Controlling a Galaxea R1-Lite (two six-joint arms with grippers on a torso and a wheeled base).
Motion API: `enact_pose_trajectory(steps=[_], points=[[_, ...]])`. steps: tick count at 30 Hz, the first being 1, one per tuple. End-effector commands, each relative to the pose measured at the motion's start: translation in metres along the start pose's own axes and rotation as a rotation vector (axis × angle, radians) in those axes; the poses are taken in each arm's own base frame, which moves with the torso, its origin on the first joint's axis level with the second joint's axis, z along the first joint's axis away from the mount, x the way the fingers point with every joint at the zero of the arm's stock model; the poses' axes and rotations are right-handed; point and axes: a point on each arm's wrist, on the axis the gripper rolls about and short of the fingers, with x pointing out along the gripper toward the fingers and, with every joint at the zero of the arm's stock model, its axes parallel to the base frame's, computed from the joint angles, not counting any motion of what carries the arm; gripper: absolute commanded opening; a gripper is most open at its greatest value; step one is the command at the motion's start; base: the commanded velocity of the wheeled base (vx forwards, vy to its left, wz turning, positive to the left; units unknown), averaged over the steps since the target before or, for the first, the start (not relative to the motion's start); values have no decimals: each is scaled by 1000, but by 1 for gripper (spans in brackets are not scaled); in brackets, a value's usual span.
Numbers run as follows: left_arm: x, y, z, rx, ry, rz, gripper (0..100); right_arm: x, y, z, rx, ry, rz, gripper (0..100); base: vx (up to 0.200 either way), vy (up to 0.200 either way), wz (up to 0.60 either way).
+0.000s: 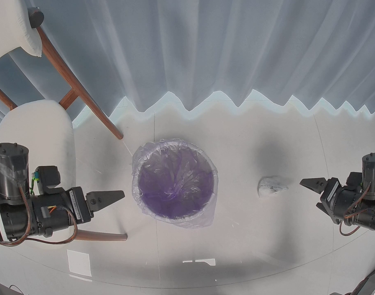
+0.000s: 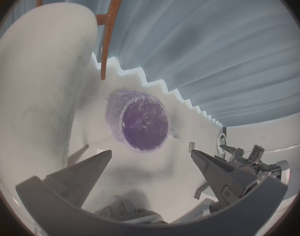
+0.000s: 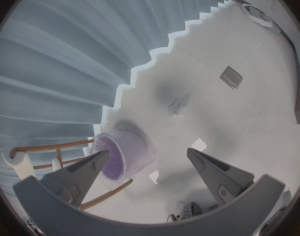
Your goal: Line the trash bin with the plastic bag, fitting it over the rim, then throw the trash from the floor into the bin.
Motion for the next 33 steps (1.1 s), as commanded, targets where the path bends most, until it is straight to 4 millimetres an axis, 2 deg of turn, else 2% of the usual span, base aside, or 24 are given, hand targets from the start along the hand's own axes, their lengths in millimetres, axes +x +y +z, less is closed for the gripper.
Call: enact_pose_trajectory(steps=[1, 4, 6, 10, 14, 19, 25, 33], points=[[-21, 9, -4, -24, -50, -30, 100, 31, 7, 4, -54, 34, -50, 100, 0, 0, 0], [-22, 11, -1, -33, -66, -21, 100, 37, 8, 4, -77, 42, -58, 100, 0, -200, 0], [-23, 15, 4, -44, -100, 1, 100, 55, 9, 2, -132, 68, -88, 100, 0, -200, 0], [-25, 18, 8, -47, -131, 12, 100, 73, 15, 2, -152, 85, -97, 100, 0, -200, 0], [-28, 24, 11, -42, -159, 44, 100, 83, 18, 3, -157, 91, -106, 100, 0, -200, 0], [-44, 30, 4, -23, -209, 61, 100, 90, 11, -8, -197, 124, -149, 100, 0, -200, 0], [-61, 40, 3, 13, -293, 132, 100, 92, 11, -16, -215, 150, -153, 100, 0, 0, 0], [-66, 37, 1, -80, -279, 52, 100, 112, 20, -11, -205, 94, -147, 100, -200, 0, 0]])
